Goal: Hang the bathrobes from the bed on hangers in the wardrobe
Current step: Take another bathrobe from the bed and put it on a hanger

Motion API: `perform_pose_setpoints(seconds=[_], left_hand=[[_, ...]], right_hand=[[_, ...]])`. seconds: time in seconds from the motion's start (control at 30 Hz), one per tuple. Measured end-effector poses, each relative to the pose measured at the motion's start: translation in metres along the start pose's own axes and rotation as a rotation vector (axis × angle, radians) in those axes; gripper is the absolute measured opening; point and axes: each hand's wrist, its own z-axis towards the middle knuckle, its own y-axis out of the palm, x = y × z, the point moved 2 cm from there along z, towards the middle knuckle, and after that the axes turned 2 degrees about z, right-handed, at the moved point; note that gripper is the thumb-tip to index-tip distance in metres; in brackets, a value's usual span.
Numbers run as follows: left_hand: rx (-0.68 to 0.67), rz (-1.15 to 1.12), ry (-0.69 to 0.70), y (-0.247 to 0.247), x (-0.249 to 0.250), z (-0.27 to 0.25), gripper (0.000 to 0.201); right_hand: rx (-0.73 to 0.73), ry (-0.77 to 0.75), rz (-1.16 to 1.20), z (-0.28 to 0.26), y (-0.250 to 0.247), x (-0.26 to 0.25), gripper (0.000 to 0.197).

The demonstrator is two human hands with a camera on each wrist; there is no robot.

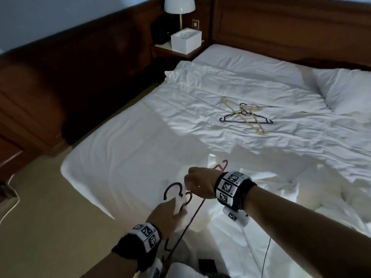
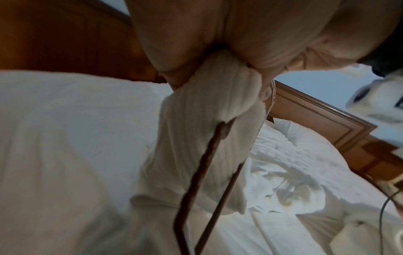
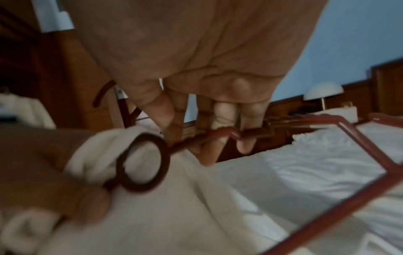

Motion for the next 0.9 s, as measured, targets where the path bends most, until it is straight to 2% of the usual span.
perform_pose_setpoints(seconds=[0.1,0.2,0.27,0.37,0.43,0.67,0.77,0.83,0.87,0.9], left_hand=[[0.007,0.169,0.053,0.003,0.009,0.003,0.042],[-0.036,0.401,0.110,0.001,0.023,0.006,0.056],[-0.056,0.453,0.125,-0.002,0.032,0.006,0.048],[-0.005,0.390,0.112,-0.006,0.044,0.004,0.040],[0.026,0.337,0.067,-0.009,0.048,0.003,0.041],[0.167,0.065,-0.152,-0.013,0.025,-0.007,0.046],[0.310,-0.068,-0.237,-0.011,0.010,-0.015,0.047],[0.423,-0.160,-0.325,-0.013,-0.002,-0.017,0.034],[0.466,-0.200,-0.367,-0.015,-0.006,-0.016,0.030],[0.492,-0.226,-0.393,-0.018,-0.009,-0.015,0.028]], right_hand=[[-0.028,0.127,0.056,-0.004,0.000,0.017,0.029],[-0.201,0.111,-0.019,-0.008,0.004,0.023,0.037],[-0.262,0.111,-0.032,-0.010,0.006,0.028,0.033],[-0.199,0.087,-0.189,-0.004,0.006,0.041,0.024],[-0.125,0.103,-0.241,0.002,0.001,0.052,0.011],[-0.025,0.186,-0.467,0.000,-0.043,0.117,0.037],[0.063,0.350,-0.417,-0.009,-0.067,0.142,0.040],[0.143,0.410,-0.338,-0.015,-0.068,0.137,0.037],[0.120,0.378,-0.312,-0.017,-0.059,0.126,0.040],[0.031,0.301,-0.289,-0.018,-0.043,0.108,0.045]])
